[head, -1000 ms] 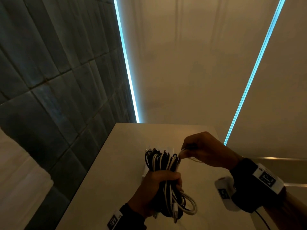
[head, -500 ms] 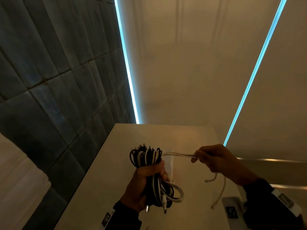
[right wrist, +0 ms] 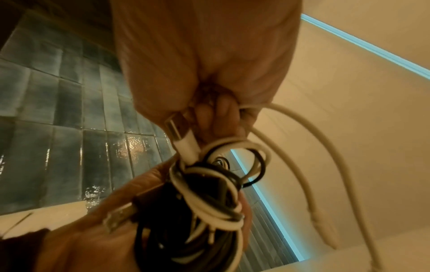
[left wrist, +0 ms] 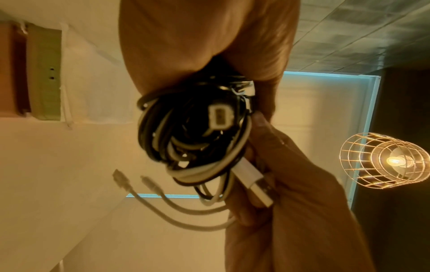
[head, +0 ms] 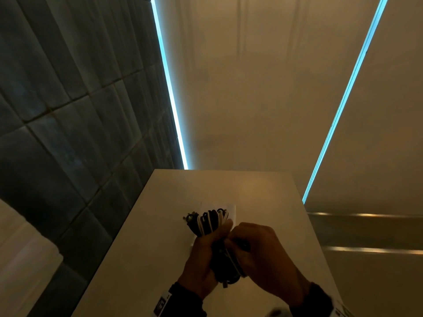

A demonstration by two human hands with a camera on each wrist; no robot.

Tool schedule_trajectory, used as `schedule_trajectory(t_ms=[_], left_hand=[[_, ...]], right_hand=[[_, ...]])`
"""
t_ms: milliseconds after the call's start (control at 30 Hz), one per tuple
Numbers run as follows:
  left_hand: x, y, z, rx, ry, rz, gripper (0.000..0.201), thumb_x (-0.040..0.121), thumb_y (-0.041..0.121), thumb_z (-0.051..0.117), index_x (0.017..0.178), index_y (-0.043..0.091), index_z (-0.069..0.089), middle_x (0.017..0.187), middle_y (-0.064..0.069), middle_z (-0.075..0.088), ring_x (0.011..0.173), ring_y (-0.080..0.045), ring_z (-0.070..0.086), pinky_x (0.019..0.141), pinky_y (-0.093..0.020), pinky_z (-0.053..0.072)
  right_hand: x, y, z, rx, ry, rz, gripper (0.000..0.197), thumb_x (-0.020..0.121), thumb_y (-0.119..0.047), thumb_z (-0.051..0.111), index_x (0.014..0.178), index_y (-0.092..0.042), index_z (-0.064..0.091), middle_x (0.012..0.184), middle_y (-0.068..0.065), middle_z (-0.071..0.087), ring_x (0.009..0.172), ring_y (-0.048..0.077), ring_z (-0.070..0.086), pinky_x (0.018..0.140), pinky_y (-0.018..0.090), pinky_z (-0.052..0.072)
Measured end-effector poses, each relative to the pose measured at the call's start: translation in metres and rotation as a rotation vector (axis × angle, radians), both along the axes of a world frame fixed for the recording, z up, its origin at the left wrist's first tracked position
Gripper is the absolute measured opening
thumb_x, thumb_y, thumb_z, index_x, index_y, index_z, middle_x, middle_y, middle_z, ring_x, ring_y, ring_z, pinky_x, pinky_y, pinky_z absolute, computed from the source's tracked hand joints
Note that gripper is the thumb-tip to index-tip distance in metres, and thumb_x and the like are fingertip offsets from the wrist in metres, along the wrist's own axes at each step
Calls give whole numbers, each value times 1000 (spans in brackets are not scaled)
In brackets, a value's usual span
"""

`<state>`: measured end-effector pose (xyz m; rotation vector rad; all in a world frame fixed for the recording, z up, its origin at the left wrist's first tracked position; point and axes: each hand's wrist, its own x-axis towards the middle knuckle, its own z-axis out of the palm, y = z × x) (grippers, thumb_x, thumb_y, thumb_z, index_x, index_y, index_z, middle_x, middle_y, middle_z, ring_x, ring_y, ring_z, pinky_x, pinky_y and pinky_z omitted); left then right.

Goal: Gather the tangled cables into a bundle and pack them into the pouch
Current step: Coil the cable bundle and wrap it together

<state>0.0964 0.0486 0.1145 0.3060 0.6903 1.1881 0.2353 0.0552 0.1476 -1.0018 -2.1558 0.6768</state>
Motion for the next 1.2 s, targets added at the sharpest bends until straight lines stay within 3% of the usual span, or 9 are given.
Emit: schedule_trajectory(t_ms=[167,267,400,600,733,900,1067,1133,1200], left_hand=[[-4,6,0,-66,163,40,25,63,8,81,79,3,63,65,-11,56,58,-29,61,53,-36,52],[-12,12,-3,-77,209,176,34,57,13,84,72,6,54,66,-10,48,56,-28,53,63,-40,48],[-21,14,3,-47,232,260,23,61,13,75,68,6,54,65,-11,53,57,-26,52,67,-40,47],[-18,7,16,41,197,167,15,72,13,62,65,2,70,68,-13,66,59,-24,65,61,-35,54],[-18,0,19,149,265,-2,16,61,14,76,61,2,65,61,-13,59,54,-24,59,62,-35,52],[-20,-10,28,244,403,-210,20,66,13,74,68,-4,63,63,-16,60,60,-29,59,92,-69,39],[-4,-13,39,180,515,-273,29,63,2,69,91,3,75,86,-22,68,74,-33,67,65,-39,56],[0,-17,44,161,487,-328,31,67,1,67,96,8,77,97,-23,70,85,-37,69,72,-43,58],[-2,-19,46,174,473,-370,29,71,1,64,96,9,77,98,-19,72,84,-33,70,76,-42,56]], right_hand=[[4,-2,11,-33,-86,88,17,94,-18,55,97,-21,71,87,-5,63,76,12,60,68,30,53],[21,-2,28,-90,-64,10,15,89,-25,64,99,-27,75,81,-11,65,75,9,62,69,26,52],[37,-2,33,-422,171,-24,18,87,-14,66,96,-25,77,64,-10,67,54,2,57,52,13,42],[44,-8,23,-868,344,114,18,89,-7,62,98,-14,75,72,9,68,44,16,41,40,24,35],[52,-3,22,-999,278,274,5,86,-5,66,89,-4,71,74,14,68,46,19,39,42,23,33],[57,20,33,-819,-87,299,19,81,-9,74,68,-20,65,66,0,70,47,7,52,47,15,40],[43,38,48,-506,-227,309,7,77,-9,75,78,-10,68,73,6,71,66,13,67,67,25,55],[35,41,48,-435,-225,342,8,77,-7,70,80,0,66,73,15,68,63,26,64,63,38,54],[34,44,50,-495,-205,417,8,80,-7,66,80,0,64,69,16,64,57,27,56,56,36,49]])
